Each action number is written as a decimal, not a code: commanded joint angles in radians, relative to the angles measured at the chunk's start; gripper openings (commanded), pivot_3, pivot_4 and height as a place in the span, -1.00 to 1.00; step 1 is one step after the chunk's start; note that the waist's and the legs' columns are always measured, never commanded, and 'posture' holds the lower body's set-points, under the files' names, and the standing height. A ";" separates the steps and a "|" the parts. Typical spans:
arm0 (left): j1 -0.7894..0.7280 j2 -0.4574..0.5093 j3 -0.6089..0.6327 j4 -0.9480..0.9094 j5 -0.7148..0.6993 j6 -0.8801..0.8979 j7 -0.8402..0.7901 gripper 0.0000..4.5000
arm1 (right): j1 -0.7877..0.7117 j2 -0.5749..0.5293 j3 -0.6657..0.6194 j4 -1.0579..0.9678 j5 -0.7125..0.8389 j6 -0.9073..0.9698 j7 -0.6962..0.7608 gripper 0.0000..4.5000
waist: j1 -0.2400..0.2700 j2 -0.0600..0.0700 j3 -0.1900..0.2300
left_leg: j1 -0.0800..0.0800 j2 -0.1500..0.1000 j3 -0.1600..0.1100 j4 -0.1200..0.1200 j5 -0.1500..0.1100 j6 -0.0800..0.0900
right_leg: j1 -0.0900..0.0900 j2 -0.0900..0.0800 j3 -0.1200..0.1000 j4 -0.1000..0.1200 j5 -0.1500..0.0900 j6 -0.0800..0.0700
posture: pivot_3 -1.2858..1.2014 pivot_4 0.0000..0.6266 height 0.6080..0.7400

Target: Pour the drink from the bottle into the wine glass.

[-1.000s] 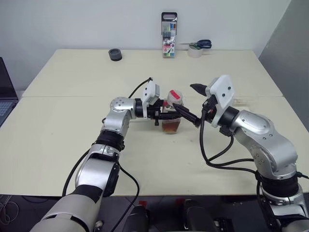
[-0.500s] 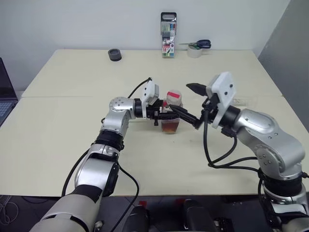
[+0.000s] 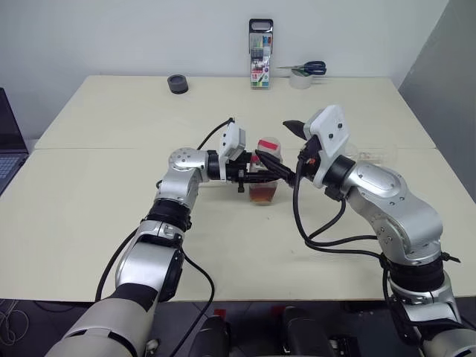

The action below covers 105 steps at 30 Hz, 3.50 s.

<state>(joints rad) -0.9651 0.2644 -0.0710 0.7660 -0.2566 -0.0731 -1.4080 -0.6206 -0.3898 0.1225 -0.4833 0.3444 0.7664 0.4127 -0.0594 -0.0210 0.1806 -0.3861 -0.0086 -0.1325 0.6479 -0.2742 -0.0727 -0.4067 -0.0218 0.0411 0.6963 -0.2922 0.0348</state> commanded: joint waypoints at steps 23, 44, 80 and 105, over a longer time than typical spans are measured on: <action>-0.013 0.002 0.011 -0.022 -0.007 -0.031 -0.003 -0.27 | 0.024 -0.031 -0.061 -0.083 0.059 0.026 0.015 1.00 | 0.000 0.000 0.000 | 0.000 0.000 0.000 0.000 0.000 0.000 | 0.000 0.000 0.000 0.000 0.000 0.000 | 0.03 -0.52 1.00; -0.003 0.000 0.010 -0.025 -0.008 -0.034 -0.002 -0.27 | 0.039 -0.047 -0.079 -0.103 0.086 0.052 0.020 1.00 | 0.000 0.000 0.000 | 0.000 0.000 0.000 0.000 0.000 0.000 | 0.000 0.000 0.000 0.000 0.000 0.000 | 0.03 -0.52 1.00; 0.002 -0.013 0.012 -0.026 -0.008 -0.047 0.019 -0.27 | 0.026 -0.082 -0.112 -0.122 0.180 0.074 0.057 1.00 | 0.001 0.000 0.000 | 0.000 0.000 0.000 0.000 0.000 0.000 | 0.000 0.000 0.000 0.000 0.000 0.000 | 0.03 -0.52 1.00; 0.012 -0.029 0.006 -0.053 -0.011 -0.045 0.017 -0.27 | -0.018 -0.065 -0.120 -0.047 0.265 0.164 0.060 1.00 | 0.001 0.000 0.000 | 0.000 0.000 0.000 0.000 0.000 0.000 | 0.000 0.000 0.000 0.000 0.000 0.000 | 0.03 -0.52 1.00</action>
<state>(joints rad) -0.9466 0.2378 -0.0727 0.7569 -0.2548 -0.0999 -1.3877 -0.6109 -0.4573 0.0125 -0.5151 0.5910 0.9334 0.4596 -0.0585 -0.0210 0.1806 -0.3862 -0.0086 -0.1323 0.6478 -0.2744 -0.0723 -0.4066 -0.0217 0.0411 0.6962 -0.2922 0.0348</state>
